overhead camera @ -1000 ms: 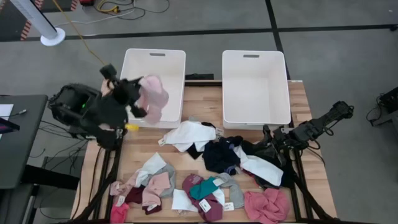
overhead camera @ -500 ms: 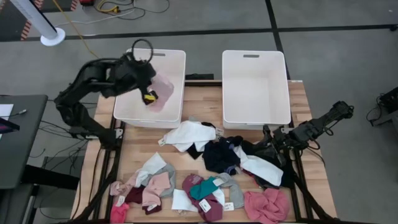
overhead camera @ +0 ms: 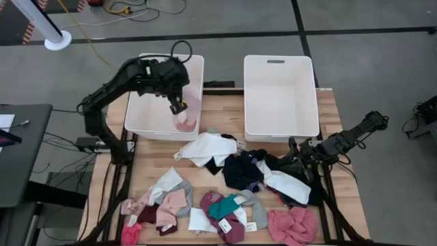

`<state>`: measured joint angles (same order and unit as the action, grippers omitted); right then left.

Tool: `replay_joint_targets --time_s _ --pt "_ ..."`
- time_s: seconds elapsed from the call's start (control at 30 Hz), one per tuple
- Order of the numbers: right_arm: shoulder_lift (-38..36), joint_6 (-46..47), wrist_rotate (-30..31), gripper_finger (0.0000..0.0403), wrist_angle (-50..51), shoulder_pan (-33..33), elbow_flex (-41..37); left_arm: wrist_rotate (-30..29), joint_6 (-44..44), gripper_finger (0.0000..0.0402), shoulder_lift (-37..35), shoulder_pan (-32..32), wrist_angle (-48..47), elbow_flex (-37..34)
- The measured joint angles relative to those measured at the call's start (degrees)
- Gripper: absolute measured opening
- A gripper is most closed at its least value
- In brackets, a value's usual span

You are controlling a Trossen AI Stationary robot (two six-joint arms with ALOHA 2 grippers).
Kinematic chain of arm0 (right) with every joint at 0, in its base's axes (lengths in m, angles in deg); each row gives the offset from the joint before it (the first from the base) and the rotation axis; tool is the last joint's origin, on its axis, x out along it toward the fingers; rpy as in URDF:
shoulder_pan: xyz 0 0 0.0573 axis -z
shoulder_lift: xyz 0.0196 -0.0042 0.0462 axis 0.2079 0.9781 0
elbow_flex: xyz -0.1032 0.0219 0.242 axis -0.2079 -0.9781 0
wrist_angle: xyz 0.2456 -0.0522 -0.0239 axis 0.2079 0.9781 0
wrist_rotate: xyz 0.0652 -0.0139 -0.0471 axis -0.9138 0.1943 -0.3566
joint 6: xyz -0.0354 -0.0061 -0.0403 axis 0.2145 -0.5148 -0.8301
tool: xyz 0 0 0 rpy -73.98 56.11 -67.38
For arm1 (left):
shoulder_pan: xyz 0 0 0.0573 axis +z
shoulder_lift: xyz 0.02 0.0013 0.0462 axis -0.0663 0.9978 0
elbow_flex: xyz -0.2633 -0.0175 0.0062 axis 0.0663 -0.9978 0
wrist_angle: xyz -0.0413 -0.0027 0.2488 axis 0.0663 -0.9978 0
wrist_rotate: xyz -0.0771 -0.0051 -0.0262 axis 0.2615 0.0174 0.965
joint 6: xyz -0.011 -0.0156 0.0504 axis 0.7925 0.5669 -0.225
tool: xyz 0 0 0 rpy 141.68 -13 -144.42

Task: Sort clothes
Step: Put the light pink underwear into the left white bin

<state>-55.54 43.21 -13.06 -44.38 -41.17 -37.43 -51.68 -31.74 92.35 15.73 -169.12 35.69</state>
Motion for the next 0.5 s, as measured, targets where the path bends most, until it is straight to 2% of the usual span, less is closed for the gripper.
replay_joint_targets --time_s 0.1,0.2,0.5 --pt "0.01 0.05 0.00 0.0143 0.10 0.00 0.00 5.80 -0.94 0.0001 -2.95 1.79 0.05 -4.93" --pt "0.00 0.13 0.00 0.0143 0.10 0.00 0.00 7.26 -1.02 0.0001 -7.91 3.23 1.95 -11.69" --pt "0.02 -0.35 0.00 0.0143 0.10 0.00 0.00 16.41 -1.35 0.0001 -28.86 6.65 21.24 -39.97"
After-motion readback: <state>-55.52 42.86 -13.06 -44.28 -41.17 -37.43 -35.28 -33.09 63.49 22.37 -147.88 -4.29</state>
